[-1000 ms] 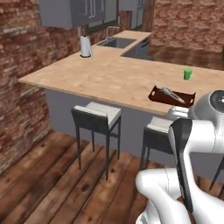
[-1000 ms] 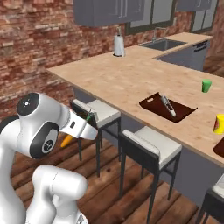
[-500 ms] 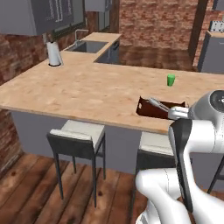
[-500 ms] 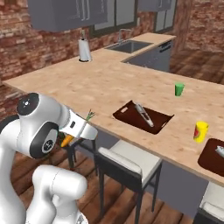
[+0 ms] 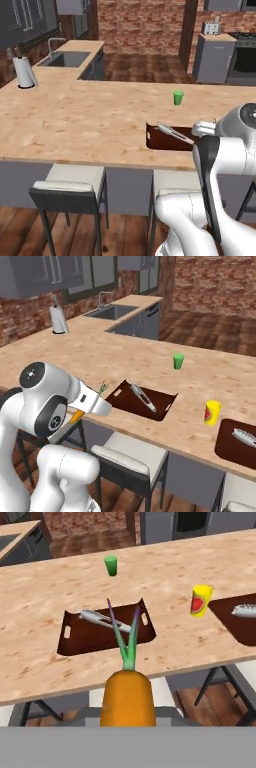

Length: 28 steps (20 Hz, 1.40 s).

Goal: Gather the carrot and eggplant from the fridge and place them on a tray on the dining counter. Then gather the fishs from the fridge and place them on the other tray.

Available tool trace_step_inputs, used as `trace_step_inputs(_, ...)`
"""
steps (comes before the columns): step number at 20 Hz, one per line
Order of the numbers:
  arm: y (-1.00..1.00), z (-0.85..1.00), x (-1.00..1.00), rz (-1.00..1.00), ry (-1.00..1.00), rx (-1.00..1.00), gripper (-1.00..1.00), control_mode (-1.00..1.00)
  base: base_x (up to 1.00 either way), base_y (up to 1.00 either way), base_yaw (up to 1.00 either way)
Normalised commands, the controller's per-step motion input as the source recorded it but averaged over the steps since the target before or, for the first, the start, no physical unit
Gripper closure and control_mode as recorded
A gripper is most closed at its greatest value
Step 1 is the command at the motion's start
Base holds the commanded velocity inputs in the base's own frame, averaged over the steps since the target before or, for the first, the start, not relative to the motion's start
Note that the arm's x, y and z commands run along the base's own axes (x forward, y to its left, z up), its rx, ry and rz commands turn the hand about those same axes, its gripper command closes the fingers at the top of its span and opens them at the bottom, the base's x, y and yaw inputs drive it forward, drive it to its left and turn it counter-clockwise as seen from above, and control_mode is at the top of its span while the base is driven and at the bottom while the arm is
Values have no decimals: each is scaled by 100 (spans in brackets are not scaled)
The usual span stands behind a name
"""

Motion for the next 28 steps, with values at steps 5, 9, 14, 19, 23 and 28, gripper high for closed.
trace_step_inputs(5,0,0,0,0,0,0,100,100,66,22,-31)
trace_step_inputs(9,0,0,0,0,0,0,100,100,70,24,-25)
trace_step_inputs(14,7,-1,18,0,0,0,100,-100,56,33,-10)
trace_step_inputs(19,40,-16,99,0,5,0,100,-100,0,0,0)
trace_step_inputs(23,44,-38,100,0,11,0,100,-100,0,0,0)
trace_step_inputs(28,19,-51,99,5,14,0,100,-100,0,0,0)
